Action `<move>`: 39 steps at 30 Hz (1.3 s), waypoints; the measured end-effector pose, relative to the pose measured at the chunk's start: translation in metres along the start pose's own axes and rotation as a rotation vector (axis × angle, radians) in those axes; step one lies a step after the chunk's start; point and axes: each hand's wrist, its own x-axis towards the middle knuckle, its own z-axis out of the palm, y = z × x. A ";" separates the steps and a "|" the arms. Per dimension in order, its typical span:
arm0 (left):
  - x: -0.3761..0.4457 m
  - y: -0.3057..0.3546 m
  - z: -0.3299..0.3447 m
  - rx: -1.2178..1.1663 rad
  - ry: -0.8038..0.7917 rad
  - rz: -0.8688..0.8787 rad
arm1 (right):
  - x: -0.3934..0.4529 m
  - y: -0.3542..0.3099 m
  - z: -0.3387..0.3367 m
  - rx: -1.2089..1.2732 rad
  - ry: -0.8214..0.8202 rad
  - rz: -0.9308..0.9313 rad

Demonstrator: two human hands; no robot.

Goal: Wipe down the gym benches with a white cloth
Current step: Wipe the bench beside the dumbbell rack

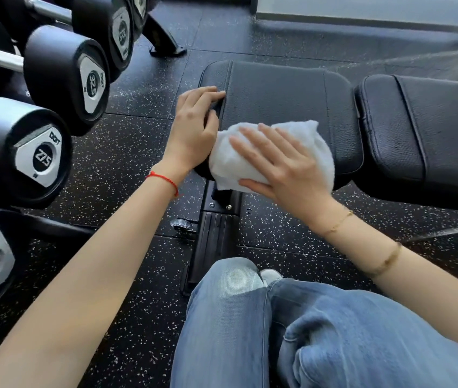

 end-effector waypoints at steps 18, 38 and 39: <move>-0.005 0.029 0.008 0.140 0.000 -0.073 | 0.029 0.076 -0.004 0.459 -0.395 0.346; -0.008 0.026 0.010 0.167 0.034 -0.052 | 0.066 0.163 0.030 0.445 -0.507 0.490; -0.008 0.026 0.010 0.175 0.022 -0.053 | 0.061 0.167 0.027 0.433 -0.514 0.499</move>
